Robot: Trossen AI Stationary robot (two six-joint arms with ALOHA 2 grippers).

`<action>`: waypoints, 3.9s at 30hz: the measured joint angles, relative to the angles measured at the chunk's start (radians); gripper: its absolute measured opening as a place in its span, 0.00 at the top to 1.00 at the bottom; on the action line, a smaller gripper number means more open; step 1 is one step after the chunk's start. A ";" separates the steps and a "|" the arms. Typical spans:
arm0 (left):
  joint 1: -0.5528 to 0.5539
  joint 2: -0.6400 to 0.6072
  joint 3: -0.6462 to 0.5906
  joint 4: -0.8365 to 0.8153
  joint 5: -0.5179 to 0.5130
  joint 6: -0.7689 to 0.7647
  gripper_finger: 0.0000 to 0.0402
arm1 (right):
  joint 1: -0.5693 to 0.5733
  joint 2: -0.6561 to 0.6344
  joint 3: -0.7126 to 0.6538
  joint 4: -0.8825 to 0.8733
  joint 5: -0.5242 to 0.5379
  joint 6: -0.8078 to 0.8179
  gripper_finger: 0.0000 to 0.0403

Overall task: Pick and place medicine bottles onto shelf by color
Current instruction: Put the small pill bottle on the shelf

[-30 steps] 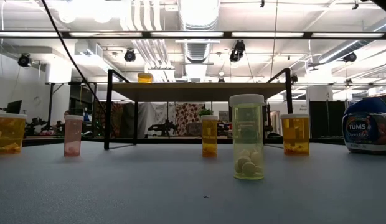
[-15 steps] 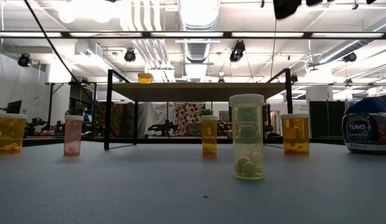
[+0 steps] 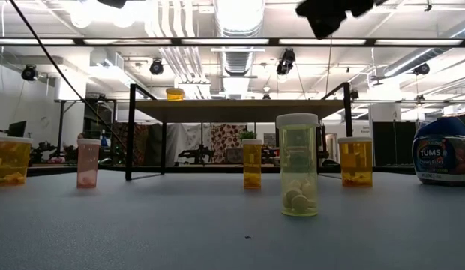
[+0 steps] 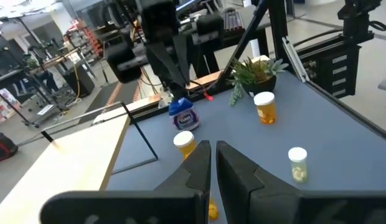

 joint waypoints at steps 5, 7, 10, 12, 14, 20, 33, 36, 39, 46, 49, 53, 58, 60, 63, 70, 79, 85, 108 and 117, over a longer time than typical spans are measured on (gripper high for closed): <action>0.000 -0.003 -0.016 -0.004 -0.001 0.013 0.98 | 0.007 0.069 0.055 -0.016 0.001 0.010 0.98; 0.000 -0.003 -0.021 -0.004 0.000 0.017 0.98 | 0.012 0.096 0.086 -0.007 0.000 0.009 0.98; 0.000 -0.003 -0.031 -0.005 0.000 0.017 0.98 | 0.017 0.141 0.135 -0.035 0.000 0.009 0.98; 0.000 -0.003 -0.037 -0.001 0.000 0.017 0.98 | 0.019 0.178 0.173 -0.102 0.000 0.009 0.98; 0.000 -0.003 -0.043 -0.003 0.000 0.017 0.98 | 0.022 0.210 0.214 -0.157 0.000 0.012 0.98; 0.000 -0.003 -0.044 -0.002 0.000 0.017 0.98 | 0.022 0.316 0.351 -0.349 0.004 0.033 0.98; 0.000 -0.003 -0.044 -0.002 -0.001 0.021 0.98 | 0.019 0.507 0.491 -0.500 0.166 0.021 0.94; -0.001 -0.012 -0.043 -0.004 -0.059 0.025 0.98 | 0.017 0.536 0.508 -0.508 0.166 0.018 0.86; 0.000 -0.037 -0.035 -0.001 -0.113 0.037 0.98 | 0.011 0.563 0.529 -0.528 0.182 0.022 0.76; 0.000 -0.148 -0.043 0.001 -0.131 0.103 0.98 | -0.010 0.617 0.548 -0.542 0.194 0.058 0.51; -0.001 -0.187 -0.060 -0.001 -0.131 0.095 0.98 | -0.016 0.638 0.549 -0.549 0.193 0.060 0.46; -0.001 -0.217 -0.079 -0.002 -0.130 0.095 0.98 | -0.026 0.666 0.549 -0.544 0.193 0.060 0.42; -0.001 -0.223 -0.089 -0.004 -0.130 0.094 0.98 | -0.041 0.711 0.550 -0.546 0.186 0.066 0.42; -0.001 -0.222 -0.090 -0.001 -0.130 0.095 0.98 | -0.043 0.723 0.550 -0.547 0.183 0.067 0.42; -0.001 -0.222 -0.091 0.000 -0.130 0.095 0.98 | -0.045 0.737 0.550 -0.545 0.183 0.067 0.42; 0.000 -0.222 -0.092 -0.002 -0.130 0.096 0.98 | -0.044 0.730 0.550 -0.538 0.183 0.069 0.46; 0.000 -0.212 -0.092 -0.003 -0.129 0.096 0.98 | -0.046 0.760 0.550 -0.540 0.174 0.067 0.60; 0.000 -0.201 -0.092 -0.004 -0.129 0.096 0.98 | -0.047 0.762 0.550 -0.538 0.146 0.066 0.70; 0.002 -0.203 -0.120 0.004 -0.131 0.121 0.98 | -0.049 0.758 0.742 -0.723 -0.013 0.076 0.76; 0.002 -0.201 -0.124 0.004 -0.131 0.118 0.98 | -0.064 0.757 0.998 -0.972 -0.028 0.067 0.76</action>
